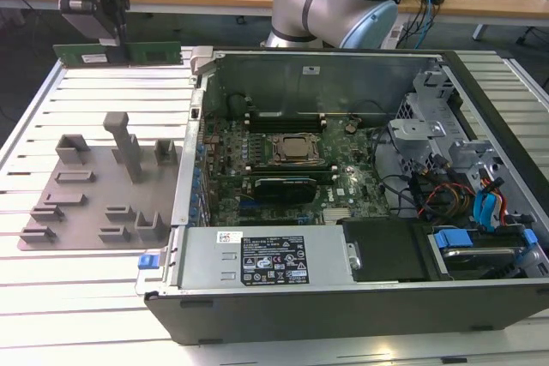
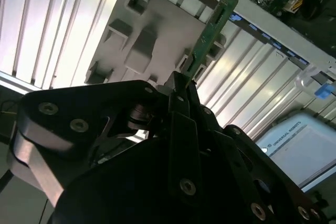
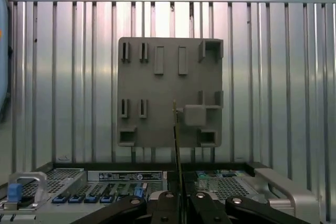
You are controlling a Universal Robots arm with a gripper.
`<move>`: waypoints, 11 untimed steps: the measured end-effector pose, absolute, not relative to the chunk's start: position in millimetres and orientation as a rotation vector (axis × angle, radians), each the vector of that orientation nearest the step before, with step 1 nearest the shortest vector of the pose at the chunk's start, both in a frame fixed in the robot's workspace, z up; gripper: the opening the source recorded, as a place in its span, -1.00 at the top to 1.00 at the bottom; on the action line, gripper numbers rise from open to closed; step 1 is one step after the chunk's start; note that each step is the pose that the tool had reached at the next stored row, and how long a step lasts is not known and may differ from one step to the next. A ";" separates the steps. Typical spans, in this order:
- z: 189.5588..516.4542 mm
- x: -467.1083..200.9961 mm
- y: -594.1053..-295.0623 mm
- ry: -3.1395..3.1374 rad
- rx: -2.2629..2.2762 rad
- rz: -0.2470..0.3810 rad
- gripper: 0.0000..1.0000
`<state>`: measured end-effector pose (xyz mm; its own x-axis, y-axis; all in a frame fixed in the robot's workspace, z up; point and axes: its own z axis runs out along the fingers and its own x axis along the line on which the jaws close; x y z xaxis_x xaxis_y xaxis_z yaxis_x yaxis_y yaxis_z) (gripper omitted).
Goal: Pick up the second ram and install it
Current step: 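Pick up the second ram and move it above second insertion slot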
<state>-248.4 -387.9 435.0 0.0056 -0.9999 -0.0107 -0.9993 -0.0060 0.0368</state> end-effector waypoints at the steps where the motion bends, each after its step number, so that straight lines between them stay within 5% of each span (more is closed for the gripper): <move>1: 433.3 -248.1 -387.7 -2.179 2.236 -0.052 0.73; 11: 421.8 -192.9 -384.0 -2.151 2.241 -0.076 0.73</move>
<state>-192.9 -384.0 421.8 0.0405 -0.9991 -0.0114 -0.9974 -0.0411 0.0591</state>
